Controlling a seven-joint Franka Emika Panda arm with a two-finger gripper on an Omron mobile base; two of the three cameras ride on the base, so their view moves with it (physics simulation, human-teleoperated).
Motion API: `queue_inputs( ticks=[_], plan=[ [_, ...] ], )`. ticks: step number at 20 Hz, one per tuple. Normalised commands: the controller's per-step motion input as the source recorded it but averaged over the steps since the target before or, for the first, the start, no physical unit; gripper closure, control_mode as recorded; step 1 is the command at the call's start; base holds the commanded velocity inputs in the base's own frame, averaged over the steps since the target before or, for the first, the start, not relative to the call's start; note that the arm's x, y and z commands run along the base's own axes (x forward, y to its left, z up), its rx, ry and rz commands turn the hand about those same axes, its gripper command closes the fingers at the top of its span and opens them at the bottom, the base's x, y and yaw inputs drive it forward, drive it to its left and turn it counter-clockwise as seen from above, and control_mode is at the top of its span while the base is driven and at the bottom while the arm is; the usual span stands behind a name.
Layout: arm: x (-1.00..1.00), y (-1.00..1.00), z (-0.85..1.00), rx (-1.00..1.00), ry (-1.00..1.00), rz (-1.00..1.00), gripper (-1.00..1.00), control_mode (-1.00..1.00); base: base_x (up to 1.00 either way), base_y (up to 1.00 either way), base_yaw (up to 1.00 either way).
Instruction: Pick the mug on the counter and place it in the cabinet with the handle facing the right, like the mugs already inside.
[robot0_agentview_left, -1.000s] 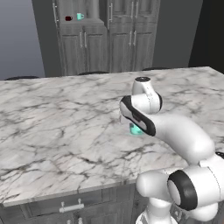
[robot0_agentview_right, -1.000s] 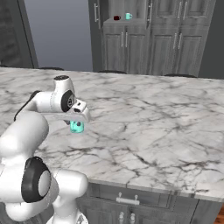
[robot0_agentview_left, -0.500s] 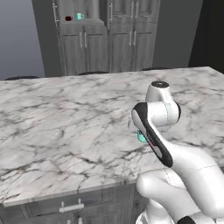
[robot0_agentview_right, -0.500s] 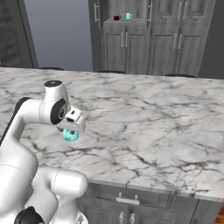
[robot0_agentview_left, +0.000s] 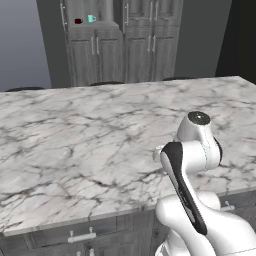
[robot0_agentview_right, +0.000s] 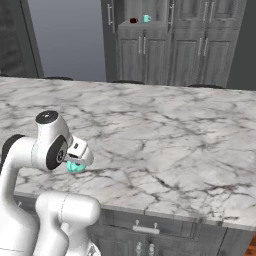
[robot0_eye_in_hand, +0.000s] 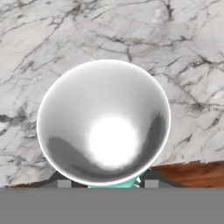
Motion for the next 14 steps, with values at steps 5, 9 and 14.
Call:
queue_inputs(
  ticks=[5, 9, 14],
  plan=[
    [-0.3, 0.0, 0.14, 0.0, 0.0, -0.02, 1.0, -1.0, 0.0, 0.0, 0.0],
    [-0.05, 0.0, 0.0, 0.0, 0.0, -0.01, 1.0, -1.0, 0.0, 0.0, 0.0],
    [-0.01, 0.0, -0.01, 0.0, 0.0, 0.0, 1.0, -1.0, 0.0, 0.0, 0.0]
  ],
)
